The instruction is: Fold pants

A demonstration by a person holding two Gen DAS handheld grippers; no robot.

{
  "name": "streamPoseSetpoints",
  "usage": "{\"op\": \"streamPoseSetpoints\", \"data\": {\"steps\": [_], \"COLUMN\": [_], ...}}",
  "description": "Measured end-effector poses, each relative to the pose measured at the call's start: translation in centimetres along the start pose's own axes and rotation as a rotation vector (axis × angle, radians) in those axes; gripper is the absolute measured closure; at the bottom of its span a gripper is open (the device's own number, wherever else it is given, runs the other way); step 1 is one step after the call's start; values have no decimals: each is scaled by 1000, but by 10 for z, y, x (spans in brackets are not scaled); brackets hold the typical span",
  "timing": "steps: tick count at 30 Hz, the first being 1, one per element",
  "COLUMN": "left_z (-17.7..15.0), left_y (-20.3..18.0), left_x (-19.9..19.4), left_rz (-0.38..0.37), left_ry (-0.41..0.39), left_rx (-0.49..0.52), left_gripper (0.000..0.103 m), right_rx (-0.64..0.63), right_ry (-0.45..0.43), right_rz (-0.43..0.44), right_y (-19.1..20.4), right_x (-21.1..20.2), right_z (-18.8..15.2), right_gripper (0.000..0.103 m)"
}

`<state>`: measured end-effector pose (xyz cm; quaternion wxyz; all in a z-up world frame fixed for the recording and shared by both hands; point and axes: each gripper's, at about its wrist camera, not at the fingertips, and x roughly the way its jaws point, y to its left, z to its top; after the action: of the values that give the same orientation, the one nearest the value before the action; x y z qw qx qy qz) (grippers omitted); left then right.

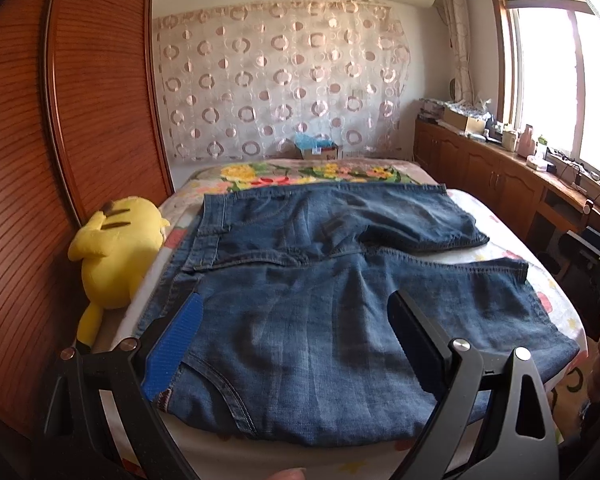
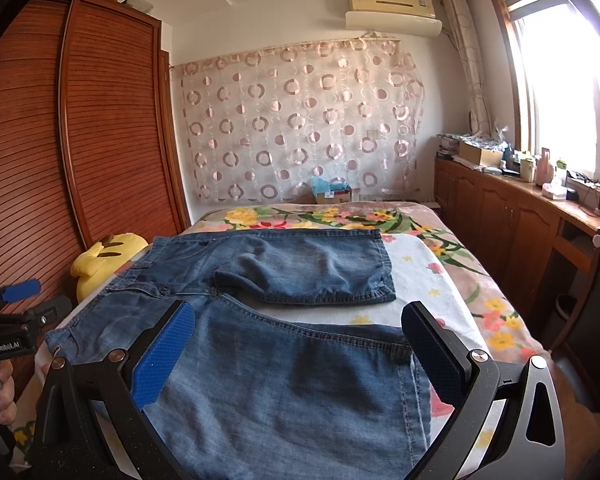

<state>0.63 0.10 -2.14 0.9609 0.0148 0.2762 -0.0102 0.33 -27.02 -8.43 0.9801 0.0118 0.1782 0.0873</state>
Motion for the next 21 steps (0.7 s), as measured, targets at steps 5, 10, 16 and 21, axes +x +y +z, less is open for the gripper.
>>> {"op": "streamPoseSetpoints", "data": {"steps": [5, 10, 16, 21], "left_z": [-4, -5, -8, -11], "left_y": [3, 6, 12, 19], "left_x": [8, 12, 20, 32], "left_rz": [0, 5, 14, 19], "left_ry": [27, 40, 66, 107], "left_rx": [-7, -8, -10, -6], "left_gripper": [9, 9, 9, 9], "right_rx": [9, 19, 23, 14], "right_ry": [7, 16, 34, 53], "right_rz": [-19, -31, -34, -33], "right_y": [-4, -4, -6, -8], "right_x": [1, 1, 3, 9], "right_z": [-1, -2, -5, -4], "right_gripper": [0, 0, 0, 0]}}
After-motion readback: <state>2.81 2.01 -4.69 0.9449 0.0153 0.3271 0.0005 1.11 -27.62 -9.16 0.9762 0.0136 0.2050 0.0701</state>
